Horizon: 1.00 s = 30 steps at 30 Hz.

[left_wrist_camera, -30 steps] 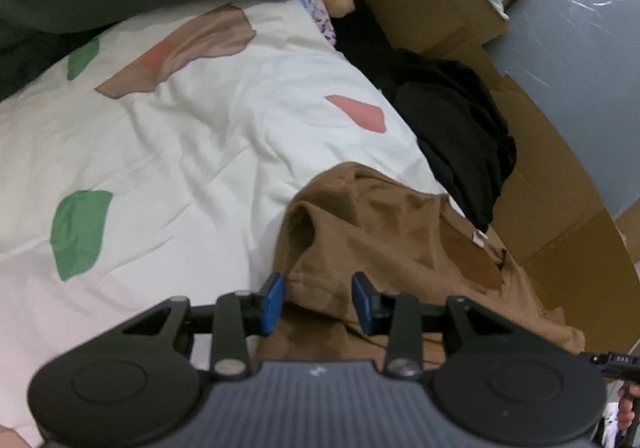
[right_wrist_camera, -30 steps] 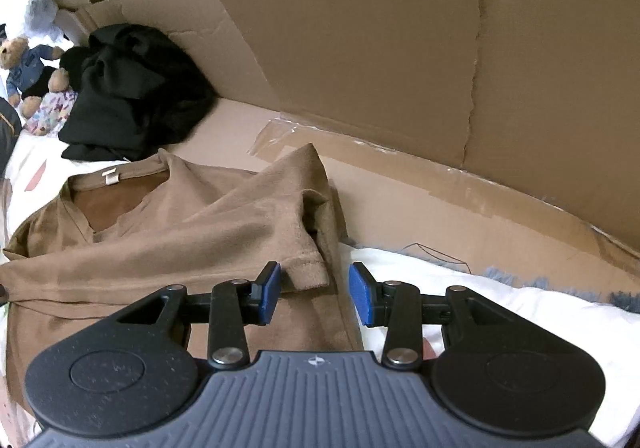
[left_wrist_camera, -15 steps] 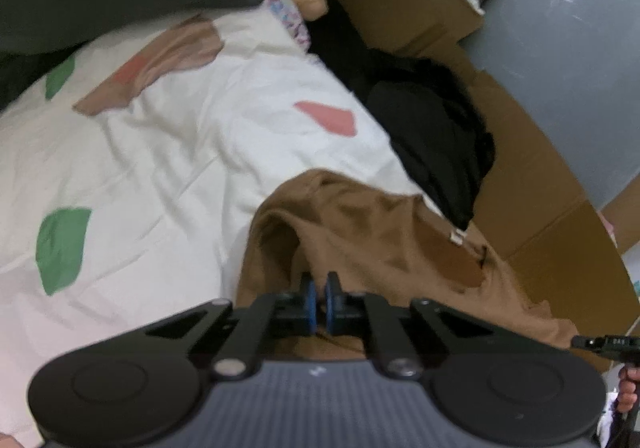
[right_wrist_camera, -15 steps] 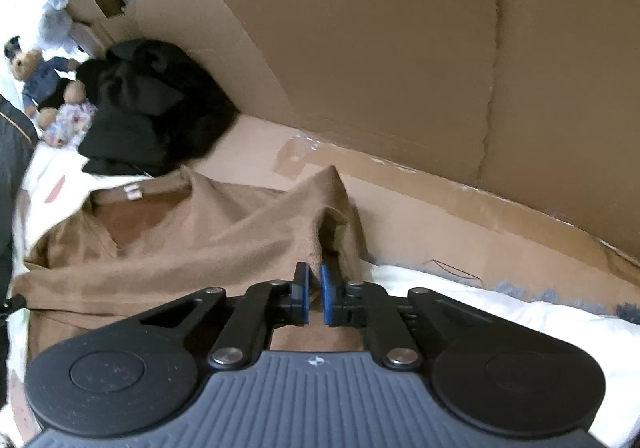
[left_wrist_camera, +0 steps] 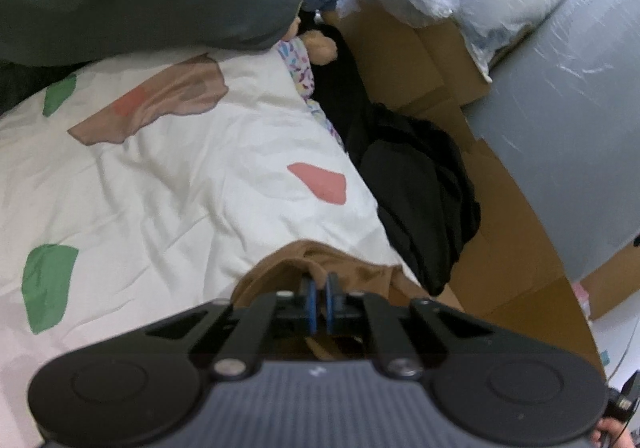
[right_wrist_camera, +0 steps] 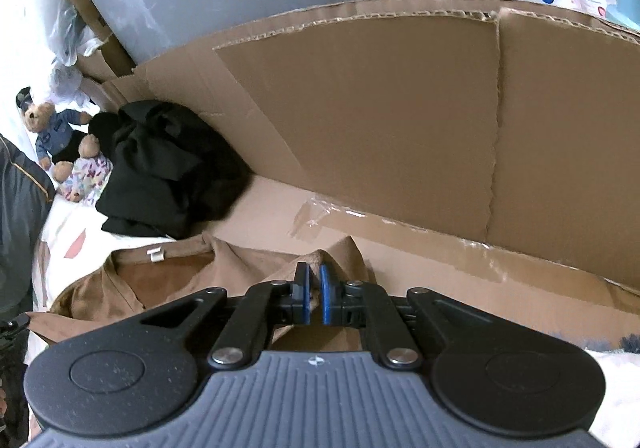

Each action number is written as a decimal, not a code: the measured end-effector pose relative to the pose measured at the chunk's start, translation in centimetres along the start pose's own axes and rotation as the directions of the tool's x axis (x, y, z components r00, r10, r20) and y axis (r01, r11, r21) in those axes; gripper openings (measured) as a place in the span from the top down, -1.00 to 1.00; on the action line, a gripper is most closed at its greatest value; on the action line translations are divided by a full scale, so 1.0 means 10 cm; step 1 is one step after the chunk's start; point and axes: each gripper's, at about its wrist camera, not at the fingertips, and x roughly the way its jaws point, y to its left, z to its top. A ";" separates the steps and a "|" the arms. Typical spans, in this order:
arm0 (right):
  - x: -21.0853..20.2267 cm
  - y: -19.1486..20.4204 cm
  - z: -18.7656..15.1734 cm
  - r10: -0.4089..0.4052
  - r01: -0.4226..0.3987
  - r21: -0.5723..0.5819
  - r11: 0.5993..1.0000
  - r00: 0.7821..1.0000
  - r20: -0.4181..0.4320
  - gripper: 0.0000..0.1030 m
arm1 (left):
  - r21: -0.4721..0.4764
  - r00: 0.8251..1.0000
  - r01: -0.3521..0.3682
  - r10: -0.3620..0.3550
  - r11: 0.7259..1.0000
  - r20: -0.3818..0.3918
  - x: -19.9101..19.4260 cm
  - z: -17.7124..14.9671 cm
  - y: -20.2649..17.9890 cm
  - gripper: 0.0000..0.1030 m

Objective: Fold clothes

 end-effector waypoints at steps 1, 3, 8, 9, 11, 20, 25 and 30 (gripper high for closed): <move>0.01 0.00 0.01 -0.006 0.006 0.007 1.000 1.000 0.007 0.87 | -0.011 1.000 0.003 -0.003 1.000 0.003 0.02 0.03 0.00 0.90; 0.03 0.00 0.03 -0.010 0.009 0.016 1.000 1.000 0.012 0.87 | -0.035 1.000 0.005 -0.004 0.999 0.007 0.06 0.07 0.02 0.90; 0.13 0.00 0.07 -0.018 0.018 0.030 0.999 1.000 0.018 0.87 | -0.085 1.000 -0.004 0.006 0.996 0.014 0.17 0.16 0.06 0.91; 0.14 -0.01 0.07 -0.020 0.019 0.032 0.999 1.000 0.019 0.87 | -0.091 1.000 -0.008 0.010 0.996 0.015 0.19 0.17 0.06 0.91; 0.20 -0.03 0.09 -0.029 0.029 0.035 0.999 0.999 0.023 0.87 | -0.101 1.000 -0.022 0.023 0.995 0.015 0.26 0.20 0.08 0.91; 0.52 -0.09 0.13 -0.045 0.045 0.065 0.997 0.999 0.008 0.85 | -0.106 0.997 -0.074 0.075 0.992 0.007 0.53 0.27 0.14 0.83; 0.61 -0.14 0.12 -0.036 0.032 0.118 0.993 0.999 0.030 0.62 | -0.107 0.995 -0.085 0.089 0.991 0.036 0.54 0.30 0.11 0.31; 0.51 -0.11 0.12 -0.017 0.009 0.114 0.993 0.997 0.075 0.17 | -0.057 0.990 -0.106 0.111 0.993 0.089 0.43 0.34 0.03 0.03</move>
